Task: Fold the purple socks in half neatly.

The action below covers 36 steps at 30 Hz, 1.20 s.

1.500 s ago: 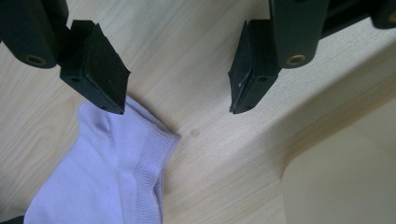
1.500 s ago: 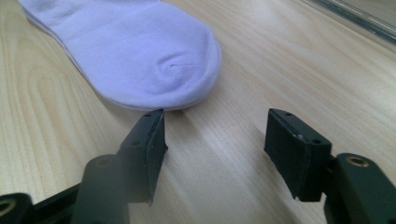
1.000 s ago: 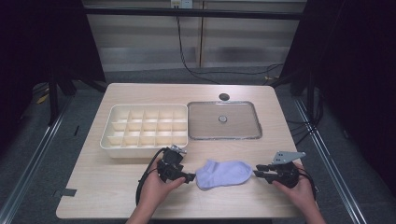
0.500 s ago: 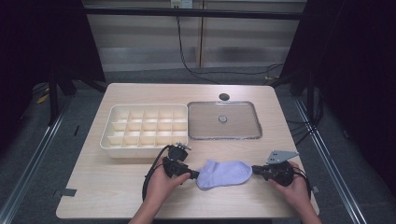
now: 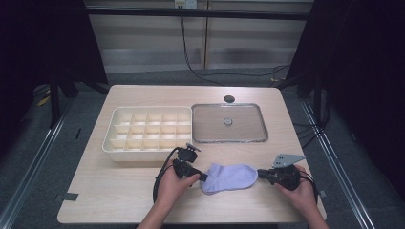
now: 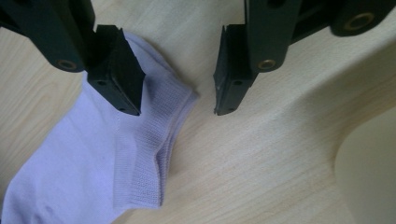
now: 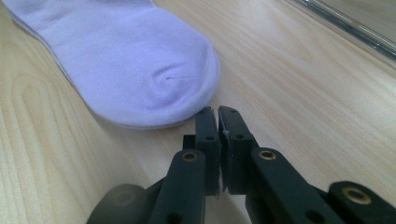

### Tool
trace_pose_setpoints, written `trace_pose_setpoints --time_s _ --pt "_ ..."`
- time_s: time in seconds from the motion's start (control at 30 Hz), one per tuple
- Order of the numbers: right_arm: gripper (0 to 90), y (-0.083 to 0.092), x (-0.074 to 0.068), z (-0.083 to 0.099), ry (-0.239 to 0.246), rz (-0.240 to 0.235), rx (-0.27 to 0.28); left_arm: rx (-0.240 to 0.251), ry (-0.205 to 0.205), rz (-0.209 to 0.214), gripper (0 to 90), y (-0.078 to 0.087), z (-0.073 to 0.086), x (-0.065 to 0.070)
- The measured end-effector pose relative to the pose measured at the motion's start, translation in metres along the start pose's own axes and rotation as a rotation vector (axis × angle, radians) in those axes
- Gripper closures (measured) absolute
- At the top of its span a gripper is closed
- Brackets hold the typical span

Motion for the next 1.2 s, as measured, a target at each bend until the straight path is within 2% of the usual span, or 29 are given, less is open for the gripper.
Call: trace_pose_setpoints --time_s 0.17,0.3,0.33,0.43,0.8,1.03,1.2 --pt "87.3 -0.0003 -0.0004 0.0000 0.001 -0.004 0.001 -0.007 0.012 0.004 56.6 -0.0011 -0.0008 0.0013" --pt "87.3 -0.0005 -0.0007 -0.0002 0.004 -0.004 0.001 -0.028 -0.006 -0.005 58.0 -0.0015 -0.0008 0.0040" --pt "87.3 -0.0005 -0.0008 -0.0002 0.004 -0.004 0.001 -0.037 -0.013 -0.020 59.1 -0.0019 -0.0012 0.0057" --pt "87.4 -0.0007 -0.0012 -0.0001 0.002 -0.005 0.002 -0.052 -0.015 -0.029 62.9 -0.0027 -0.0019 0.0075" --pt "87.6 -0.0015 -0.0029 -0.0004 0.008 -0.009 0.001 -0.060 -0.005 -0.033 75.9 -0.0033 -0.0002 0.0076" --pt "87.6 -0.0014 -0.0031 -0.0002 0.005 -0.010 0.003 -0.045 0.001 -0.010 82.1 -0.0039 0.0018 0.0066" --pt "87.6 -0.0016 -0.0030 -0.0001 -0.002 -0.016 0.008 -0.027 0.028 0.043 83.8 -0.0024 0.0037 0.0044"
Point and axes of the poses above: each handheld gripper's, and its own axes: y roughly backward along the jaws, z roughly out of its underside, x roughly to its right, the point moved 6 cm from there along -y, roughly forward along the jaws, and after that the axes turned 12 degrees about -y, right-handed, at the moved point
